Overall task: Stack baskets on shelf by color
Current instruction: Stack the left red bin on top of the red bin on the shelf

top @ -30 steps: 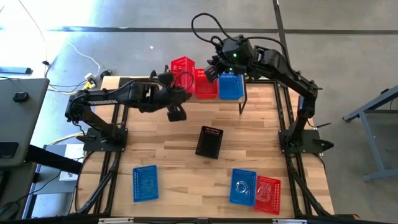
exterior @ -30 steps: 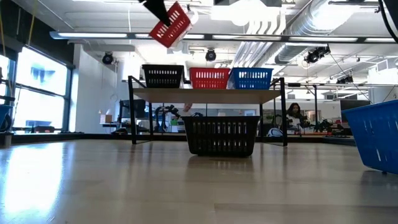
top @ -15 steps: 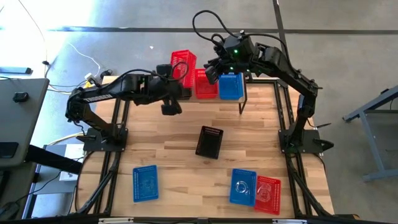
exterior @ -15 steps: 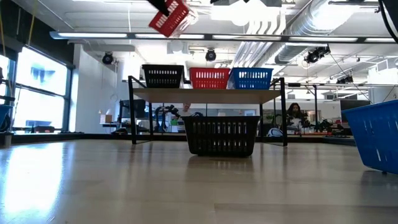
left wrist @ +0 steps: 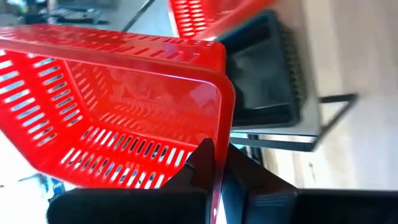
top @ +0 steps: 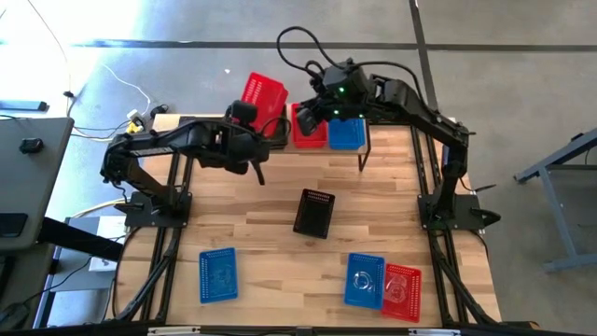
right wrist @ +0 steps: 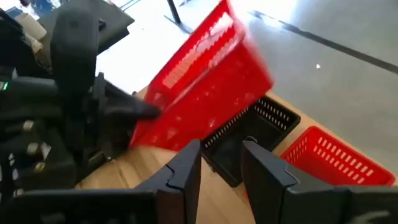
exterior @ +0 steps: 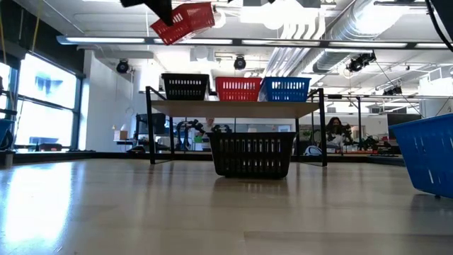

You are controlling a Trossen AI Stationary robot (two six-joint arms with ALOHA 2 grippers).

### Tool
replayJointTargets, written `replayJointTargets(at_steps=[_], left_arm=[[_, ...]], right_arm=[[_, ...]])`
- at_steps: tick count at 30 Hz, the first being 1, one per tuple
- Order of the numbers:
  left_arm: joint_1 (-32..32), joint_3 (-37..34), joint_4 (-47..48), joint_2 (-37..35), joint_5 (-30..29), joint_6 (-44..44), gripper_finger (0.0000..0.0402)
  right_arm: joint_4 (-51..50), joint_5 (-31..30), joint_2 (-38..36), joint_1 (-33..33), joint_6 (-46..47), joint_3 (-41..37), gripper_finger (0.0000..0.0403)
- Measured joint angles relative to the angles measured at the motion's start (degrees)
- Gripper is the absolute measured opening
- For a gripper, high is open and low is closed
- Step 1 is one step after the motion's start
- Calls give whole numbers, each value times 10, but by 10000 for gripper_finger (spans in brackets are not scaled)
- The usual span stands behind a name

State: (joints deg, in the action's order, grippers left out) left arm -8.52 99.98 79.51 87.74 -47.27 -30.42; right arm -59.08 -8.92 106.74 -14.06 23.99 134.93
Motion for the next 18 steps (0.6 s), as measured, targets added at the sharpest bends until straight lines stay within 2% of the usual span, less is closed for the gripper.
replayJointTargets(at_steps=[4,7,12,18], left_arm=[[13,0,19,10,40,-8,0],[32,0,20,16,41,-35,0],[63,0,20,24,48,-89,0],[81,1,20,34,51,-121,0]], right_arm=[[8,-7,0,0,-19,0,99],[9,-2,0,-8,-29,0,99],[-9,43,3,-18,-26,0,99],[-33,50,3,-18,-18,0,99]])
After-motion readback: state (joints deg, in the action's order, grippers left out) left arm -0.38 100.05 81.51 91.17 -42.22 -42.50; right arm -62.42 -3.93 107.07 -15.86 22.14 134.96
